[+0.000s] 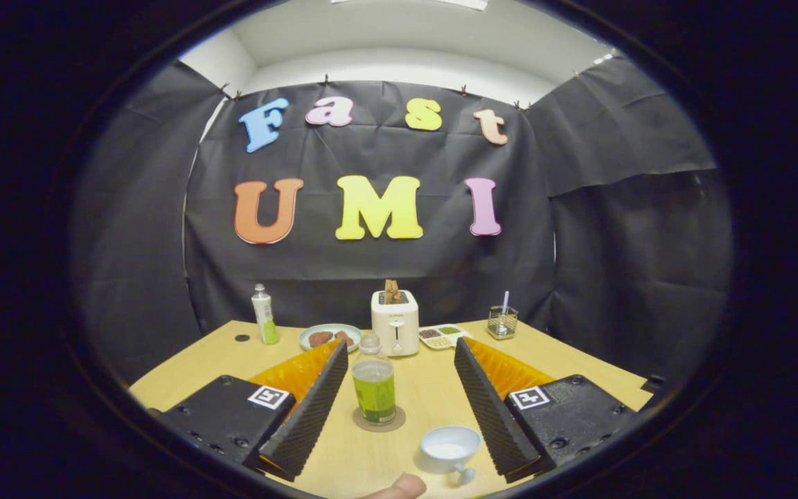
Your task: Take the bottle from table, then pour the juice into the cup, finally place the bottle on the coaster
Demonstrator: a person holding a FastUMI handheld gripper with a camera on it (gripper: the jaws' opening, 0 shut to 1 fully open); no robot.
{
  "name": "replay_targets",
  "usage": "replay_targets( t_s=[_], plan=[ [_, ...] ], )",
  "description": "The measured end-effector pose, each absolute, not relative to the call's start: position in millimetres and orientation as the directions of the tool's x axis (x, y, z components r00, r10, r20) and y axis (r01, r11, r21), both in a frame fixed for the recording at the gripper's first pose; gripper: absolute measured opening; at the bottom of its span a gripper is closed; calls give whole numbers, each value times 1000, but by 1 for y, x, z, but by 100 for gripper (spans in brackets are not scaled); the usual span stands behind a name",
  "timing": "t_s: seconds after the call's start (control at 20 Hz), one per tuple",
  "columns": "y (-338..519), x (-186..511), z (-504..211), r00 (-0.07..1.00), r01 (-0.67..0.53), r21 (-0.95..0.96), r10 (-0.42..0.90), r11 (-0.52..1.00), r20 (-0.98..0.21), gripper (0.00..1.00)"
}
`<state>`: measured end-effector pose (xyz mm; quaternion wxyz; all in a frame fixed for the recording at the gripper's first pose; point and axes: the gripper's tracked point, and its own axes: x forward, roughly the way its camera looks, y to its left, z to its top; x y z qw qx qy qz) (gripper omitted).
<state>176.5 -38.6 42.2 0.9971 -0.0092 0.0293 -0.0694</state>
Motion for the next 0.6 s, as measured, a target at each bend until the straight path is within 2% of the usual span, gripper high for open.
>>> replay_targets(
  t_s=[0.25,0.6],
  plan=[
    [-46,140,42,989,138,-57,-141,989,-44,100],
    [-58,95,35,994,107,44,-106,993,-16,100]
  ],
)
